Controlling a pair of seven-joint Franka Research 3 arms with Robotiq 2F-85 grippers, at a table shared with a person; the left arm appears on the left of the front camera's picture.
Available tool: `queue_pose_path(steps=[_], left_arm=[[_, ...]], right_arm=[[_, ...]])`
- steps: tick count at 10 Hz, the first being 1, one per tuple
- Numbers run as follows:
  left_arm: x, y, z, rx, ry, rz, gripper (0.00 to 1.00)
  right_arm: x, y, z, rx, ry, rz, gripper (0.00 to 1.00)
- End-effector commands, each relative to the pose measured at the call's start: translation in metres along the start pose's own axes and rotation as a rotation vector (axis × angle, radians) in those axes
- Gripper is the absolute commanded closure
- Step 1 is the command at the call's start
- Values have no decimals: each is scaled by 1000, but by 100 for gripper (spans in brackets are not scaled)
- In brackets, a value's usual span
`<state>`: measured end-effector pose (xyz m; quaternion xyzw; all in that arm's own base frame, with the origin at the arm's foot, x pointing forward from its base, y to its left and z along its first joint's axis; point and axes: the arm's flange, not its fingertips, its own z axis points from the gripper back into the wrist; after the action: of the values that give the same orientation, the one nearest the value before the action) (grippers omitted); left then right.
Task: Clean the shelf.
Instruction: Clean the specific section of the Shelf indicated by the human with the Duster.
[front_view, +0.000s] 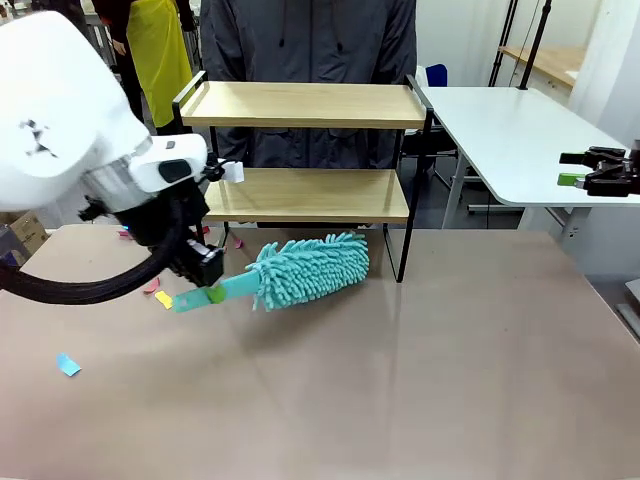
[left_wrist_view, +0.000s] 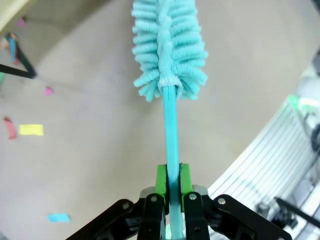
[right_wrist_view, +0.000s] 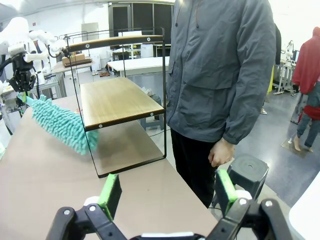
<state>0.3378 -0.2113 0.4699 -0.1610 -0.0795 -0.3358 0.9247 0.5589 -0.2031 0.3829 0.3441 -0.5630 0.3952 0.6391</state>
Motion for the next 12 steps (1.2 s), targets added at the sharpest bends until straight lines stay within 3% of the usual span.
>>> queue_pose_path(steps=[1, 3, 5, 6, 9, 10, 11, 12], left_arm=[[-12, 16, 44, -44, 55, -95, 87], [-26, 27, 88, -28, 139, -189, 87], [-38, 34, 133, 48, 320, -341, 87], [-39, 35, 153, 32, 306, -367, 87], [-21, 21, 169, 85, 521, -497, 87], [-14, 11, 165, 142, 506, -469, 87], [-37, 23, 167, 54, 455, -446, 87], [-37, 23, 167, 54, 455, -446, 87]], right_arm=[[3, 0, -2, 1, -3, 6, 0], [3, 0, -2, 1, -3, 6, 0], [3, 0, -2, 1, -3, 6, 0], [3, 0, -2, 1, -3, 6, 0], [3, 0, -2, 1, -3, 6, 0], [3, 0, -2, 1, -3, 6, 0], [3, 0, -2, 1, -3, 6, 0], [3, 0, -2, 1, -3, 6, 0]])
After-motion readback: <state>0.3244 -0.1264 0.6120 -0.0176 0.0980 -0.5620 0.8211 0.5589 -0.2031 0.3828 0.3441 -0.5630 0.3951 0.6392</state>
